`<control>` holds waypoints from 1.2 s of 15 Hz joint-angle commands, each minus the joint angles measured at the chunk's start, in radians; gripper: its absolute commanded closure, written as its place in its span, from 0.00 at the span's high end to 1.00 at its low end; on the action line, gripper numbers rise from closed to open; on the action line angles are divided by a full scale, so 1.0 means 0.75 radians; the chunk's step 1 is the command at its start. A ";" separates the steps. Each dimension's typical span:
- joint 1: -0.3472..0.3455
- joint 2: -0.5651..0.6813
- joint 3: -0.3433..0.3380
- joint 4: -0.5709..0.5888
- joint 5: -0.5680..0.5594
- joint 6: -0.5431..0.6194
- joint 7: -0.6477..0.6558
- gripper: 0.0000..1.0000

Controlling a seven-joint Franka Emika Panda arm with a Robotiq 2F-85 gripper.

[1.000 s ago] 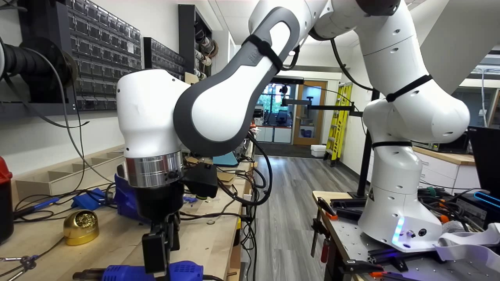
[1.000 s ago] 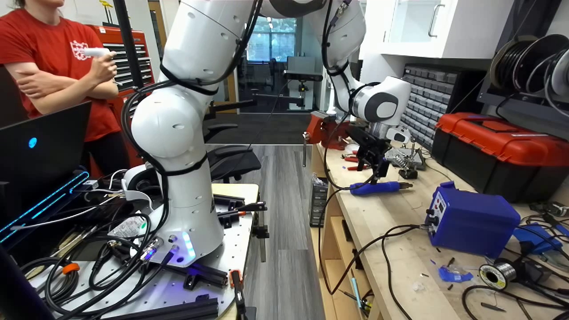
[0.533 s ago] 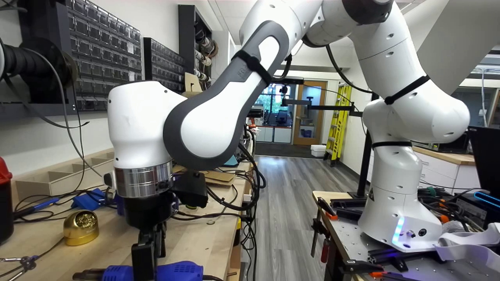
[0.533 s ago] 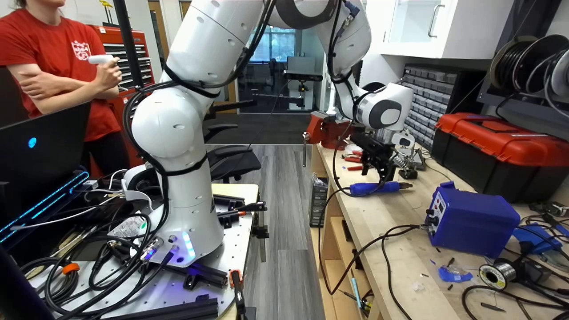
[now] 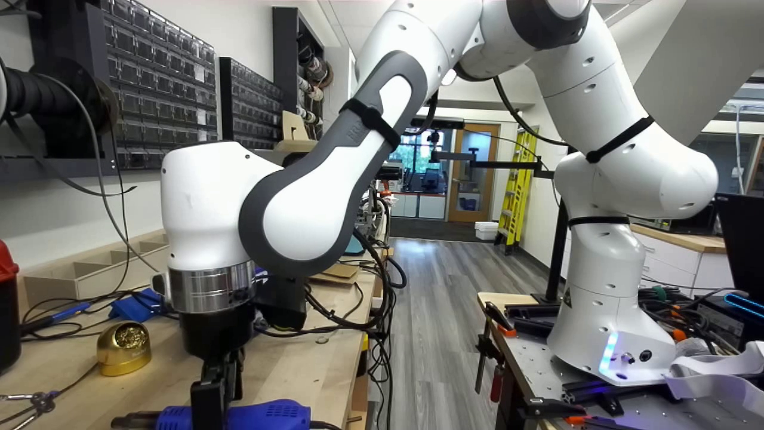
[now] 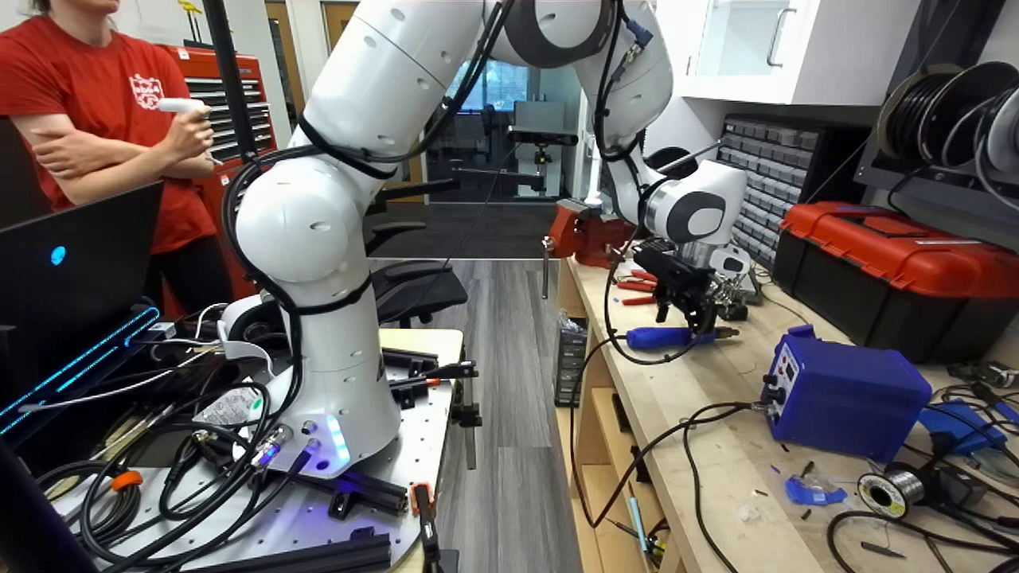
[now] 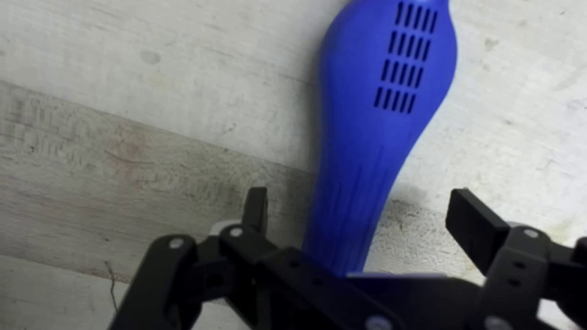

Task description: Place the blue handle on the holder

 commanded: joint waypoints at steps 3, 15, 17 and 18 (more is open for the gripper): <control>0.074 -0.015 -0.076 -0.009 -0.019 0.012 0.137 1.00; 0.108 -0.040 -0.088 -0.037 0.002 0.005 0.259 0.35; 0.108 -0.054 -0.091 -0.048 0.002 0.013 0.263 0.22; 0.109 -0.061 -0.094 -0.052 0.001 0.020 0.266 0.14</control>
